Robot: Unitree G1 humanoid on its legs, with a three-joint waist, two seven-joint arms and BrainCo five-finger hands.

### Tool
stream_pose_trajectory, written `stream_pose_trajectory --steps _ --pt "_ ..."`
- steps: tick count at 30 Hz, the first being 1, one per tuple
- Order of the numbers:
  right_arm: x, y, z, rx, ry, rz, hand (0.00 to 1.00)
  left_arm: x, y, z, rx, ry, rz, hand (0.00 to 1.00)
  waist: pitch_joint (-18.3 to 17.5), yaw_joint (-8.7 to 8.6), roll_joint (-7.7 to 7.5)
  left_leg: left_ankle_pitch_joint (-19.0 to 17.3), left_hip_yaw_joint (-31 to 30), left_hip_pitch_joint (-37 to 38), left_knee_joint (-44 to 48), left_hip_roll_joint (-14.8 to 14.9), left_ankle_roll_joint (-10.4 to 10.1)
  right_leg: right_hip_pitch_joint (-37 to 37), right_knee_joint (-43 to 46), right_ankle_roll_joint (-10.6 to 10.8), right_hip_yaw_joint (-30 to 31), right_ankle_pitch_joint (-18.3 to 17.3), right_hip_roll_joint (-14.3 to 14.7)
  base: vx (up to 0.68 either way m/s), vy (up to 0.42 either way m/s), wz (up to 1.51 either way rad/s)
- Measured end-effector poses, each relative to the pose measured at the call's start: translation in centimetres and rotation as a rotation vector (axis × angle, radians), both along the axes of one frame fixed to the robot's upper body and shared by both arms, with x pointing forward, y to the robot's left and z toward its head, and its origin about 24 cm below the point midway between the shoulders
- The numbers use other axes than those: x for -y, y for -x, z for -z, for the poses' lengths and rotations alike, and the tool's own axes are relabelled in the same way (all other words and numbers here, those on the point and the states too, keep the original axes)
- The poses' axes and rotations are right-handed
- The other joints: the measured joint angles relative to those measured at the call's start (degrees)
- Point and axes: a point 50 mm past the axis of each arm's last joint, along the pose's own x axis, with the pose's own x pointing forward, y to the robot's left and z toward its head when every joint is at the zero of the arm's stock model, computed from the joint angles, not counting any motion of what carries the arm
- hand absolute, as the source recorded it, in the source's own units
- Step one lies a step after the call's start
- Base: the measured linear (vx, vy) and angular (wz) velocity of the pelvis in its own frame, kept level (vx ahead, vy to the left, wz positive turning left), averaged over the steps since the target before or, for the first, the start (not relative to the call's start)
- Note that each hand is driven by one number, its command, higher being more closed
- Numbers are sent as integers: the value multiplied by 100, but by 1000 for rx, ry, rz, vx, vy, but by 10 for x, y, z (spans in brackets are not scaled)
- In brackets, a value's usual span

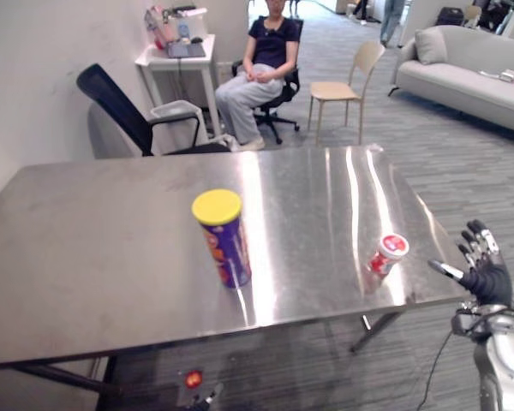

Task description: Put the gum and the chips on the shelf.

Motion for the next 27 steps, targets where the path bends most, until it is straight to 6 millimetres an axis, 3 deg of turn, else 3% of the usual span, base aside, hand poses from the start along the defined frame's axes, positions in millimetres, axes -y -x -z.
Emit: stream_pose_trajectory --steps 14,27 --pt "0 -7 20 -77 -35 27 0 9 -7 0 17 22 6 0 186 30 202 -19 -48 6 14 -14 -5 111 -123 19 -81 37 1 3 0 1" --pt "-2 -21 24 -89 -41 28 0 9 -8 0 23 27 10 0 209 47 229 -22 -74 5 2 -16 -10 125 -129 18 -102 36 1 0 0 0"
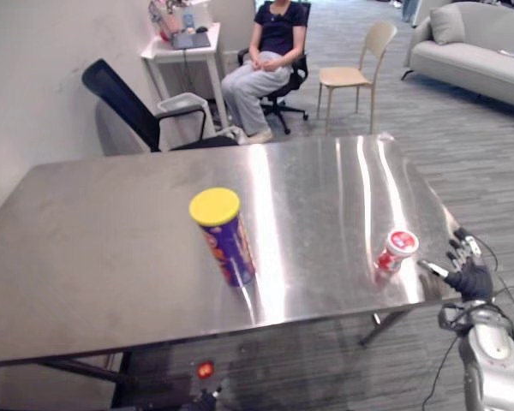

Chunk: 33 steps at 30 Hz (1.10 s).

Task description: Put the gum and the chips on the shelf.

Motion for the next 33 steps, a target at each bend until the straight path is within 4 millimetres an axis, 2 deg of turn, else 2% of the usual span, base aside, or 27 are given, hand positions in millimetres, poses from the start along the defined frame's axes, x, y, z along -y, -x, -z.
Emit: stream_pose_trajectory --steps 6,21,22,33 --pt "-3 -5 -4 19 1 -13 0 1 -1 0 3 4 1 0 24 3 31 -2 -50 -27 10 -4 -3 24 -41 0 -46 0 4 11 1 3" --pt "-31 -17 -5 40 1 -182 0 2 -3 -1 17 9 8 0 78 19 38 -13 -81 -26 13 -8 -6 51 -57 -2 -97 -2 4 4 0 1" --pt "-33 -17 -5 38 1 -199 100 2 -4 -1 20 9 9 0 96 22 41 -12 -83 -26 18 -9 -6 52 -57 -2 -98 -2 4 0 0 0" --pt "-52 -22 -1 43 -2 -298 100 2 -5 -1 33 9 15 0 118 50 40 -12 -90 -26 23 -10 -5 54 -55 -2 -103 -1 5 0 0 0"
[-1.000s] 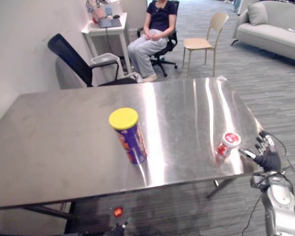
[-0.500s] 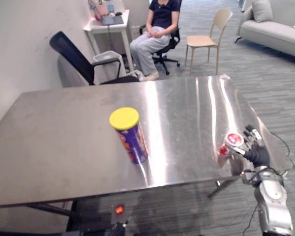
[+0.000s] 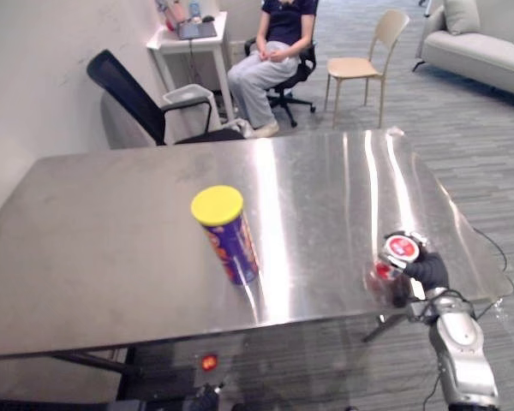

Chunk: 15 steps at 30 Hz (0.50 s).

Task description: Put the gum and the chips on the shelf.

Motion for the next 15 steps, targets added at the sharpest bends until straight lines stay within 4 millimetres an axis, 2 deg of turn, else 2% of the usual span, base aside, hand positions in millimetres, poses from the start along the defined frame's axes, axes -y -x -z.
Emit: stream_pose_trajectory --steps 6,15 --pt "0 -2 0 4 -1 3 100 1 -2 0 6 0 6 0 4 84 5 1 -17 0 0 -2 1 10 -2 0 -19 0 0 0 0 0" --pt "1 -3 -2 13 -2 26 100 1 -3 0 5 -1 5 0 4 85 4 2 -22 -1 2 -4 2 12 -4 0 -22 0 0 0 0 0"
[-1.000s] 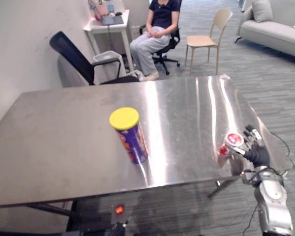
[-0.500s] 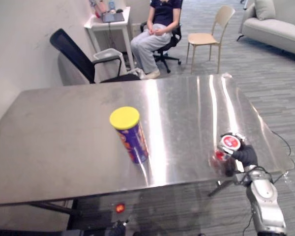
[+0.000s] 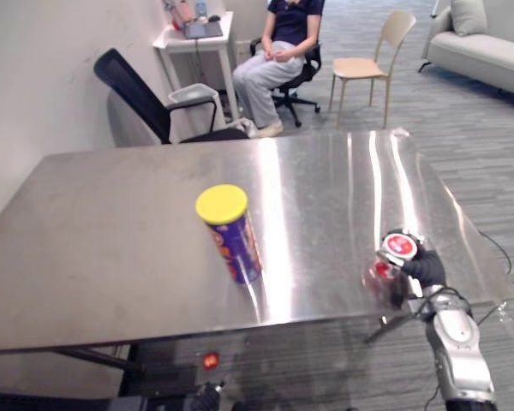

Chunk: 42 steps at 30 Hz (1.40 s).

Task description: Put the gum and the chips on the shelf.

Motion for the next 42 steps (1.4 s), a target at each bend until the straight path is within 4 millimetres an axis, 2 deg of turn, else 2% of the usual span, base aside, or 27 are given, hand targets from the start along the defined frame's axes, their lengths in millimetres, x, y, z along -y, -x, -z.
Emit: stream_pose_trajectory --steps 3,5,8,11,20,23,24,25,27,28,29,30,31,32,33,34,35,36,37,38,39,40,41,42 --pt "0 -3 -13 59 3 21 100 0 0 0 -1 -2 0 0 0 -5 -3 4 1 3 8 5 3 -1 4 0 10 1 0 0 0 0" --pt "1 -3 -39 171 9 37 100 0 -1 0 -1 -11 16 0 -1 -9 -4 7 4 7 9 9 5 0 10 -1 34 1 2 0 0 0" --pt "4 -3 -66 291 -15 59 100 0 -1 -1 1 -21 25 0 -14 -16 -30 9 15 26 7 16 6 4 23 -1 54 2 5 0 0 0" --pt "4 -4 -78 350 -46 68 100 -1 0 -1 0 -30 19 0 -26 -16 -55 17 18 42 -6 20 10 12 38 -1 60 2 6 0 0 0" --pt "5 -3 -86 389 -94 87 100 -4 1 -2 -10 -37 13 0 -53 -18 -131 61 15 91 -28 36 26 17 129 -15 79 -7 8 -5 0 3" --pt "-1 -4 -83 373 -113 66 100 -11 3 -4 11 -9 -72 0 -6 5 -288 145 -206 111 16 49 70 -43 591 -117 -39 -81 -21 -78 7 27" --pt "-9 -5 -82 369 -131 35 100 -15 4 -5 21 -9 -87 0 85 57 -377 175 -300 24 20 12 76 -8 648 -82 -108 -181 -64 -137 -19 51" --pt "-17 -7 -79 363 -158 16 100 -19 0 -8 44 -14 -105 0 185 38 -420 158 -566 -228 296 34 79 -52 733 -103 -313 -239 -77 -145 -34 74" --pt "-28 -10 -80 364 -189 -28 100 -20 -8 -11 89 7 -140 0 324 41 -376 151 -1173 -882 736 84 74 -234 983 -191 -806 -378 -58 -200 -55 132" --pt "-34 -14 -84 373 -190 -65 100 -18 -12 -13 113 25 -144 0 388 55 -271 221 -1461 -1176 810 112 27 -393 1235 -237 -1060 -487 -34 -233 -71 174" --pt "-37 -17 -94 412 -182 -92 100 -10 -16 -13 133 60 -135 0 488 106 -10 281 -1799 -1565 764 190 -48 -687 1641 -508 -1285 -688 84 -220 -79 140" --pt "-36 -17 -99 429 -176 -92 100 -7 -18 -14 141 74 -129 0 527 139 79 237 -1845 -1689 651 230 -56 -769 1722 -600 -1384 -741 171 -216 -120 190" --pt "-31 -18 -102 447 -177 -69 100 -6 -26 -15 153 81 -113 0 547 154 0 -254 -1399 -1903 572 220 243 -804 1509 -618 -1715 -768 89 -283 -145 210" --pt "-21 -20 -104 459 -181 -19 100 -13 -31 -18 177 75 -115 0 656 178 -125 -267 -674 -2248 1739 225 1083 -808 1645 -622 -2249 -787 -272 -269 -173 225" --pt "-14 -20 -105 463 -179 16 100 -14 -30 -17 177 75 -120 0 674 183 -98 -192 -210 -2269 2848 291 1345 -762 1810 -624 -2451 -787 -492 -171 -99 156" --pt "-11 -20 -105 466 -176 34 100 -12 -26 -16 167 80 -129 0 686 173 -98 -267 19 -2151 3461 385 1392 -713 1911 -634 -2581 -794 -599 -144 -91 118" --pt "-2 -14 -105 473 -172 84 100 -12 -14 -12 140 90 -156 0 690 123 21 -779 257 -1811 4229 617 1351 -560 2025 -674 -2879 -819 -712 -130 -32 113" --pt "12 -4 -102 475 -160 159 100 -10 -5 -9 119 108 -199 0 681 131 135 -898 339 -1493 4705 879 1345 -437 2109 -695 -3179 -853 -787 -163 -23 113" --pt "19 1 -101 477 -148 196 100 -9 -1 -7 110 116 -224 0 658 125 173 -849 355 -1359 4800 979 1349 -411 2165 -692 -3313 -868 -837 -121 43 111" --pt "28 8 -102 489 -135 254 100 -9 2 -6 98 121 -244 0 628 78 247 -778 401 -1294 4526 965 1245 -399 2294 -636 -3544 -936 -908 -151 56 134" --pt "40 14 -101 493 -131 327 100 -12 7 -5 91 123 -250 0 590 -36 112 -718 493 -1252 3805 508 1329 -483 2159 -529 -3593 -959 -1015 -215 91 178" --pt "48 19 -98 492 -134 375 100 -18 12 -5 81 111 -270 0 473 -178 -28 -673 300 -847 2464 50 1227 -568 1560 -697 -3687 -614 -993 -219 76 159" --pt "53 22 -99 499 -133 402 100 -19 16 -4 70 113 -286 0 471 -192 -11 -880 471 -788 2799 192 1209 -515 1422 -685 -3887 -488 -936 -226 53 127" --pt "58 25 -98 505 -140 448 100 -15 27 -2 45 121 -313 0 471 -156 82 -978 624 -570 3105 531 976 -492 1441 -598 -4135 -375 -788 -212 134 119"
